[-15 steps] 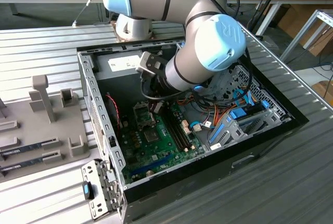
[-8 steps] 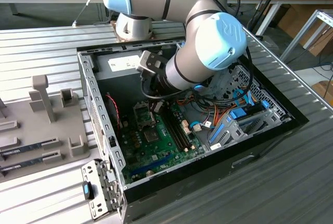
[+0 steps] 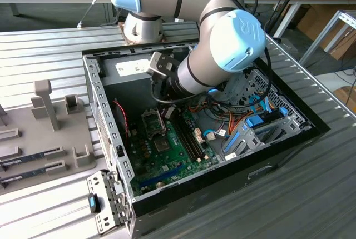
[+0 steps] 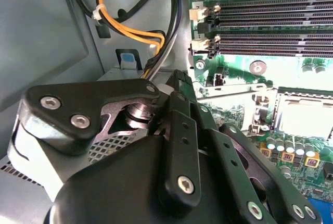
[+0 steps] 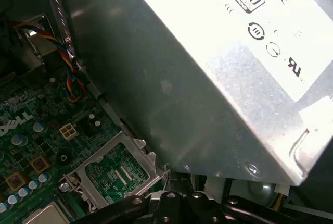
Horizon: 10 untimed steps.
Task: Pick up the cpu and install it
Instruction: 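Close the cpu cover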
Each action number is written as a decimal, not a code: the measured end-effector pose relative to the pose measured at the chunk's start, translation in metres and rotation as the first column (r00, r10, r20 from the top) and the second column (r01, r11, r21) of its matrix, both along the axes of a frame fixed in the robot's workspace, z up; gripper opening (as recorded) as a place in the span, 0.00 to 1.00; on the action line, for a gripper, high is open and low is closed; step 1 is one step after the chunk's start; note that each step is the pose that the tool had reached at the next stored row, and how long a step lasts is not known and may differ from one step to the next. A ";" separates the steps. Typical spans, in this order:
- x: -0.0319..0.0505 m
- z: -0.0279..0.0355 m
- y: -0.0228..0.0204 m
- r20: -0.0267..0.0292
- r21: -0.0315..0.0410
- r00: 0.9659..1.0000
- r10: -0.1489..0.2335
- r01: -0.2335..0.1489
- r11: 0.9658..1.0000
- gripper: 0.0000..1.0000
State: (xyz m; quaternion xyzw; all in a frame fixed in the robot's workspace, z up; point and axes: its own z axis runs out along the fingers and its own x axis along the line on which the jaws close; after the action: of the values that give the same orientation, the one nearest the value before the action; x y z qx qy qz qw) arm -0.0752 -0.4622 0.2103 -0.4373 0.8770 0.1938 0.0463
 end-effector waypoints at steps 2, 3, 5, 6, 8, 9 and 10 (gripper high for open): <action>0.0000 0.0001 -0.0001 0.000 0.000 1.000 0.000 0.000 1.000 0.11; 0.0000 0.0002 -0.0001 0.000 0.000 1.000 0.000 0.000 1.000 0.11; -0.0002 0.0004 -0.0006 0.000 0.000 1.000 0.000 0.000 1.000 0.11; -0.0003 0.0006 -0.0007 0.000 0.001 1.000 0.000 0.000 1.000 0.11; -0.0004 0.0029 -0.0008 0.001 0.003 1.000 0.000 0.000 1.000 0.11; -0.0004 0.0057 -0.0008 0.001 0.004 1.000 0.000 0.000 1.000 0.11; -0.0005 0.0064 -0.0008 0.001 0.005 1.000 0.000 0.000 1.000 0.11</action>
State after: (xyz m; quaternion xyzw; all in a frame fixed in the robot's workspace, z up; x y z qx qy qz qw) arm -0.0757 -0.4630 0.2166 -0.4373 0.8765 0.1956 0.0479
